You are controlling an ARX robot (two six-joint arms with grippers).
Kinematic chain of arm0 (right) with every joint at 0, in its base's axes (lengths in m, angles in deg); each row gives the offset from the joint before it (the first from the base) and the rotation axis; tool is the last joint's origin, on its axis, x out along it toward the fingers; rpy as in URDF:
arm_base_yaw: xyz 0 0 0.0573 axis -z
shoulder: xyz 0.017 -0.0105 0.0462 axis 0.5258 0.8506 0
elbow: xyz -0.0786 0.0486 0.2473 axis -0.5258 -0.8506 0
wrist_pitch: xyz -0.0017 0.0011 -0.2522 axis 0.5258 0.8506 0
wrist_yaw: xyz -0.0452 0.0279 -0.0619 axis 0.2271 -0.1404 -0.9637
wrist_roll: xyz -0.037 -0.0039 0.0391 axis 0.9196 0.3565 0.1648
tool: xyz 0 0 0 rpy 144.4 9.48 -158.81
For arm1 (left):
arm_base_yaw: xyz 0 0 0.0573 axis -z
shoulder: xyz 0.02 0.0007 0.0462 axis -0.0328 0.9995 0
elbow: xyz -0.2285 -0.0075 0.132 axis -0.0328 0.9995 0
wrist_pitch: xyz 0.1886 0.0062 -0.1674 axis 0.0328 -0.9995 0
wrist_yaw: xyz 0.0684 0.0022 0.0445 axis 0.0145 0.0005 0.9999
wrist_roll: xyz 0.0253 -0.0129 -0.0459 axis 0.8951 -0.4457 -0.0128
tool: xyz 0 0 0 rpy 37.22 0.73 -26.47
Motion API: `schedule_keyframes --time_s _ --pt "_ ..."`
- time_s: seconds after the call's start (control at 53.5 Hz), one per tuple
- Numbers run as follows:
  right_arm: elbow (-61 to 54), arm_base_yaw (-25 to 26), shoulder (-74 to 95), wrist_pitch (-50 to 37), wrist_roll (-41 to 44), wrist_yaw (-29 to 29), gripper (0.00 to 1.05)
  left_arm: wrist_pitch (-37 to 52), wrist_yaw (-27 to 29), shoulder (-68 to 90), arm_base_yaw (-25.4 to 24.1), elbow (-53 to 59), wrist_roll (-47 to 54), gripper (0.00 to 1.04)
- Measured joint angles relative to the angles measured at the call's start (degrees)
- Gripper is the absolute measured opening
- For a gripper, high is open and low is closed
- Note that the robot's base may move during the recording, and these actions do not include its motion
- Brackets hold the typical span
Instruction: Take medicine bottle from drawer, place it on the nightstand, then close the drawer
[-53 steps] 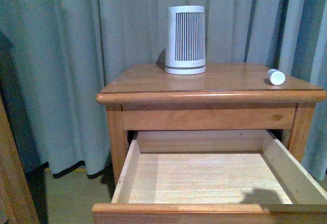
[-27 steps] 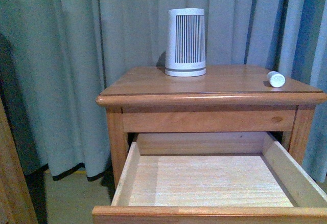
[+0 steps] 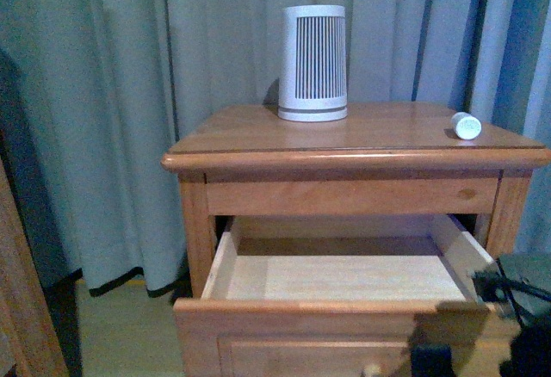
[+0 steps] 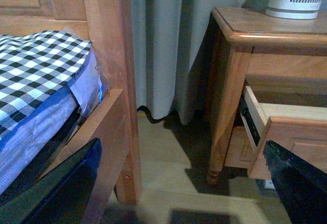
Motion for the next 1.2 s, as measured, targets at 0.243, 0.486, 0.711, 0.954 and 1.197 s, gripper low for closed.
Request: schedule_keyframes --time_s 0.243,0.486,0.711,0.954,1.197 --pt "17.0 4.9 9.4 4.7 3.5 3.5 0.98 0.0 0.0 0.0 0.0 0.0 0.0 0.98" --pt "32.9 8.7 17.9 10.9 6.9 5.6 0.98 0.0 0.0 0.0 0.0 0.0 0.0 0.98" --pt "34.4 9.2 18.7 12.2 8.4 7.2 0.98 0.0 0.0 0.0 0.0 0.0 0.0 0.98" --pt "23.3 9.5 7.2 12.8 3.8 6.7 0.98 0.0 0.0 0.0 0.0 0.0 0.0 0.98" --pt "5.4 11.0 -15.5 17.7 1.1 5.0 0.98 0.0 0.0 0.0 0.0 0.0 0.0 0.98"
